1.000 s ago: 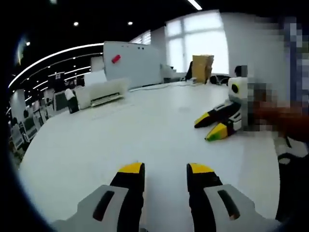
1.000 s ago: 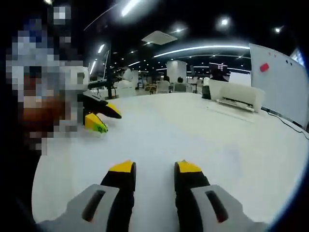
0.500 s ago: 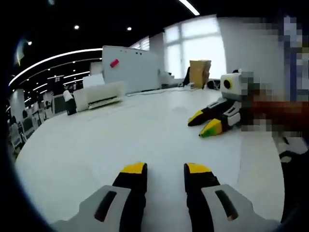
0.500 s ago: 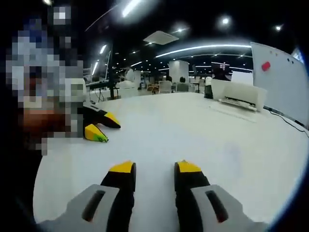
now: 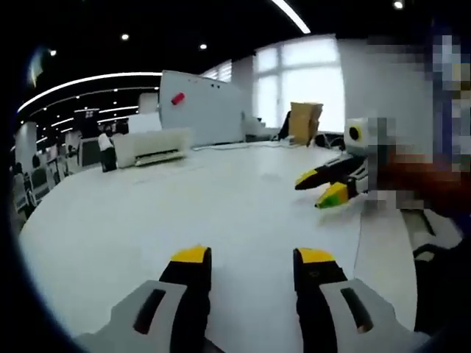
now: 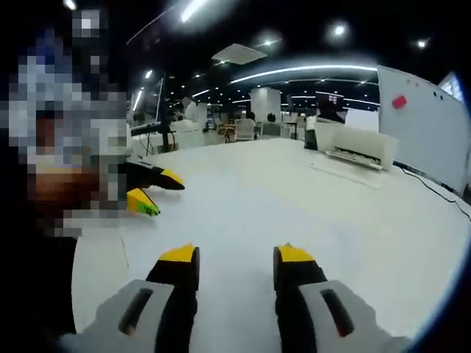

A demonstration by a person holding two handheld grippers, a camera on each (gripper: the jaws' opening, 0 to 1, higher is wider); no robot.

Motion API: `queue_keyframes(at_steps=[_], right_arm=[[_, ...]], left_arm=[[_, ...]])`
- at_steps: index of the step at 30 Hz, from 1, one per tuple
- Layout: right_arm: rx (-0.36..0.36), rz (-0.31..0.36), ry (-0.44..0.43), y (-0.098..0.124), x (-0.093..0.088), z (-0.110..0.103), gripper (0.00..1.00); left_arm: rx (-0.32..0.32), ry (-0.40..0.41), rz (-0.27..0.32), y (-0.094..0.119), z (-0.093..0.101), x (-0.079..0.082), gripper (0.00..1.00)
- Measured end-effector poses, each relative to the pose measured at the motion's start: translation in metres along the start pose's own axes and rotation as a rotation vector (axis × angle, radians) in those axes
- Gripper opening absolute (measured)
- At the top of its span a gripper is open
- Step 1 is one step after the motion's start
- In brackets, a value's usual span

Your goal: Organize the stack of printing papers by aligning and flattening the scattered papers on the table

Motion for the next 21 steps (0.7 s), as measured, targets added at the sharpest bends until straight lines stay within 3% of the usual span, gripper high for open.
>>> queue_keyframes(at_steps=[5,11,15,21], right_arm=[[-0.041,-0.008,-0.028,0.019,0.001,-0.002,0.37],[-0.065,-0.012,-0.025,0.041,0.005,-0.011,0.47],[-0.07,-0.01,-0.012,0.056,0.009,-0.018,0.45],[-0.058,-0.03,0.014,0.072,0.01,-0.031,0.5]], left_arm=[[0.014,-0.03,-0.011,0.014,-0.002,0.002,0.56],[0.026,-0.03,-0.044,0.038,0.0,-0.003,0.6],[0.017,-0.02,-0.042,0.066,-0.002,-0.005,0.68],[0.049,0.048,-0.006,0.11,-0.011,-0.011,0.66]])
Point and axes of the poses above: the point that each gripper's makers call its tool centre point, and the gripper's own axes: y roughly backward along the fingers, z roughly to its right, x roughly out of its top, the point moved 3 cm from there along y, roughly backward along the fingers, and after that the axes turned 10 degrees about y, right-handed, at the moved point
